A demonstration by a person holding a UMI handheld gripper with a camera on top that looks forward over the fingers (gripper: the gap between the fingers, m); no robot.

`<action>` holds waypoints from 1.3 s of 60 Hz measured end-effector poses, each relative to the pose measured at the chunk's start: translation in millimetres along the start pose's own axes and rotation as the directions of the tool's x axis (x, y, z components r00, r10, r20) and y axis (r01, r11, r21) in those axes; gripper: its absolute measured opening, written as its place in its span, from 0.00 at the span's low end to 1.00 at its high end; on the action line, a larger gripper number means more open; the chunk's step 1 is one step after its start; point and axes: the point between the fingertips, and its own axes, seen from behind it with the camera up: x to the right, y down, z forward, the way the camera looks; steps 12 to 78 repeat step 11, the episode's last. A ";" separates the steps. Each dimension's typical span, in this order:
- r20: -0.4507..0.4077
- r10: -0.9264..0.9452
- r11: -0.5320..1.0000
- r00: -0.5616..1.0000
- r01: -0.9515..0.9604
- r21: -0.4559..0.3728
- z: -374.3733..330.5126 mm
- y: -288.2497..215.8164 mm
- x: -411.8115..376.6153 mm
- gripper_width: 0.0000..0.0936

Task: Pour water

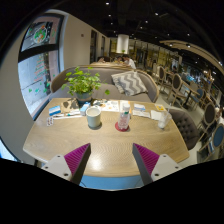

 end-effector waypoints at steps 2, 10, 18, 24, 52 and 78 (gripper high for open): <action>0.002 0.005 1.000 1.000 -0.005 0.000 -4.8 2.1 -1.7 0.91; -0.028 -0.033 0.999 0.999 0.034 0.011 -16.4 5.5 -1.9 0.92; -0.028 -0.038 0.999 0.999 0.039 0.011 -17.5 5.8 -2.7 0.91; -0.028 -0.038 0.999 0.999 0.039 0.011 -17.5 5.8 -2.7 0.91; -0.028 -0.038 0.999 0.999 0.039 0.011 -17.5 5.8 -2.7 0.91; -0.028 -0.038 0.999 0.999 0.039 0.011 -17.5 5.8 -2.7 0.91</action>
